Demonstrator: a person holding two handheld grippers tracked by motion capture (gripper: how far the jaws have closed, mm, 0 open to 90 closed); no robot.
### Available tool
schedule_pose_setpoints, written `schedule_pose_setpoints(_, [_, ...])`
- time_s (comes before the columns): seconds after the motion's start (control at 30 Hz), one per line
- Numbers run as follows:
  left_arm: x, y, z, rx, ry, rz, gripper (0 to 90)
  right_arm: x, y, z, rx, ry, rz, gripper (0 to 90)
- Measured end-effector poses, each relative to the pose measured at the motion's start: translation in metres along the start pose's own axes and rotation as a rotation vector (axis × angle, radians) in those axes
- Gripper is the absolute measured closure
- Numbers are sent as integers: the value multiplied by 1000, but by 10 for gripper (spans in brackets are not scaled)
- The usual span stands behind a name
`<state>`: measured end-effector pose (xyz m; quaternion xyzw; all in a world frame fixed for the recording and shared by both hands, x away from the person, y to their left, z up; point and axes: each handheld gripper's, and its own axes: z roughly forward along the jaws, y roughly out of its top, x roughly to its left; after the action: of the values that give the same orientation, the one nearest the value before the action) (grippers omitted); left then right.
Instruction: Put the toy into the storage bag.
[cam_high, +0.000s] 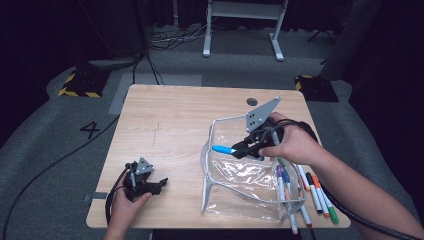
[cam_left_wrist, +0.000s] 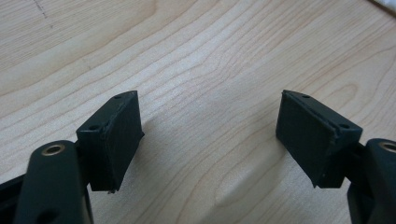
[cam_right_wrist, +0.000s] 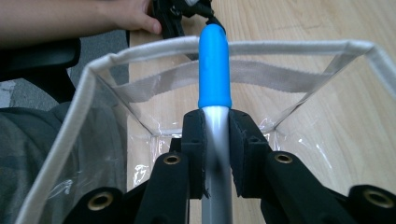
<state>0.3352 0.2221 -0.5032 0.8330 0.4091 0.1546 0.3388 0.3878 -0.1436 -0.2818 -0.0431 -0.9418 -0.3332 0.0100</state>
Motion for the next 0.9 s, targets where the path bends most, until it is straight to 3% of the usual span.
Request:
schedule_pose_setpoints(0.47, [0, 0, 0, 0, 0, 0, 227, -7, -10, 48, 138, 51, 9, 774])
schedule_pose_setpoints(0.77, [0, 0, 1, 0, 6, -7, 211, -7, -13, 76, 245, 72, 24, 774])
schedule_pose_setpoints(0.9, [0, 0, 1, 0, 7, -6, 209, -9, -11, 92, 319, 78, 19, 774])
